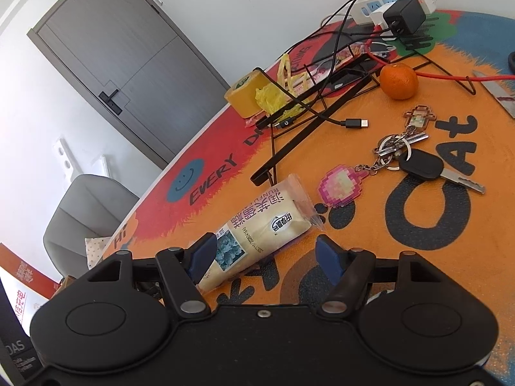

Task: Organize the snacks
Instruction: 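Move both open tools over the pink pack and white pack on the mat, then grasp the pink pastry pack with the left tool while the right tool grasps the white milk-bar pack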

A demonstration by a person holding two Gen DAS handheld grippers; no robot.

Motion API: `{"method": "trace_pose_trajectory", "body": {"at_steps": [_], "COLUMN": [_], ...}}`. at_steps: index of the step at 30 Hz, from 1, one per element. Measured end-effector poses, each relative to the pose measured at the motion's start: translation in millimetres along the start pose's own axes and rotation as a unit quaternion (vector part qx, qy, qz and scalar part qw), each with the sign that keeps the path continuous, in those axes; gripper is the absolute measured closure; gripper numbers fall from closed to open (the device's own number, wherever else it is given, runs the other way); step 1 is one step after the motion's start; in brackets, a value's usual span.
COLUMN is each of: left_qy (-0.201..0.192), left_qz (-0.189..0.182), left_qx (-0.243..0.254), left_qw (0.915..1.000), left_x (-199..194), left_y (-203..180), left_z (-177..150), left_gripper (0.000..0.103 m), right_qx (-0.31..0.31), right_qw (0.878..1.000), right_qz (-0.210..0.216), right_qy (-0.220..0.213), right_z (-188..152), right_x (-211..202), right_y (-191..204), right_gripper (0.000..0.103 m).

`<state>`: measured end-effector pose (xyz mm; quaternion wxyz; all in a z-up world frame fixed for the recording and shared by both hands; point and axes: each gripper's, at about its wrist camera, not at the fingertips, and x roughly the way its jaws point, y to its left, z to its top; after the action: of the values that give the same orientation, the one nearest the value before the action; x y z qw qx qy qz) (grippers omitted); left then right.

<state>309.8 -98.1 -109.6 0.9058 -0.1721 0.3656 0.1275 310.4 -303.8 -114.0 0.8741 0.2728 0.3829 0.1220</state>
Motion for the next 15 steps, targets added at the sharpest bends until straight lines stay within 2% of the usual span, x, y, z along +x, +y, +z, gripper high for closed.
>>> {"method": "trace_pose_trajectory", "body": {"at_steps": [4, 5, 6, 7, 15], "left_qy": [-0.004, -0.006, -0.007, -0.005, -0.005], "left_qz": [0.003, 0.003, 0.002, 0.001, -0.004], "left_qx": [0.01, 0.01, 0.011, 0.014, -0.009], "left_qw": [0.9999, 0.9999, 0.9999, 0.9999, 0.9999], "left_x": [5.8, 6.0, 6.1, 6.2, 1.2], "left_y": [-1.8, -1.6, -1.1, -0.2, 17.1], "left_z": [0.0, 0.1, 0.1, 0.4, 5.7], "left_gripper": [0.042, 0.048, 0.061, 0.068, 0.071], "right_qx": [0.003, 0.004, 0.003, 0.002, -0.002], "right_qw": [1.0, 1.0, 1.0, 1.0, 1.0], "right_qz": [-0.008, -0.007, -0.007, -0.008, -0.02], "right_qy": [0.004, 0.004, 0.004, 0.005, 0.009], "right_z": [1.5, 2.2, 2.4, 2.8, 4.5], "right_x": [6.2, 8.0, 9.6, 11.6, 28.3], "right_y": [1.0, 1.1, 1.9, 2.9, 12.2], "right_gripper": [0.034, 0.034, 0.034, 0.034, 0.033]}}
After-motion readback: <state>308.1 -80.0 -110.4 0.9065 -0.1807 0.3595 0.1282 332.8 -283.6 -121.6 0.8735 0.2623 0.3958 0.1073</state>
